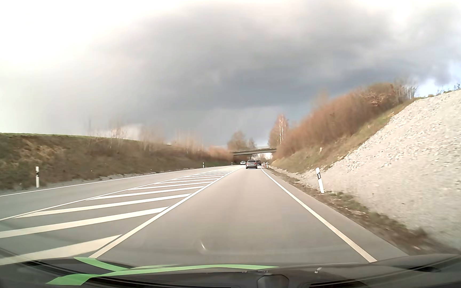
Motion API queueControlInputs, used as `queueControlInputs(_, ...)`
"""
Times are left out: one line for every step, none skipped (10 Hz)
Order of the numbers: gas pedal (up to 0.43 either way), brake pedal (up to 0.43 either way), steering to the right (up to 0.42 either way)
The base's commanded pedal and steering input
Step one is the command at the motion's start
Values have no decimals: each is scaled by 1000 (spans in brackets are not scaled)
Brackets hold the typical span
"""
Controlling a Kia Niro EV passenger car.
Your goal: Follow the waypoints while adhering to traffic rules and regulations
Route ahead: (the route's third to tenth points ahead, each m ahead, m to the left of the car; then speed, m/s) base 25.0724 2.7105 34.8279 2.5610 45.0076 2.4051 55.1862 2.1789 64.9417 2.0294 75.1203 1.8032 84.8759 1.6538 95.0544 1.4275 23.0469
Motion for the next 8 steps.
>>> queueControlInputs(98, 0, -1)
queueControlInputs(110, 0, -1)
queueControlInputs(110, 0, -1)
queueControlInputs(118, 0, -1)
queueControlInputs(118, 0, -1)
queueControlInputs(118, 0, -1)
queueControlInputs(118, 0, -2)
queueControlInputs(118, 0, -1)
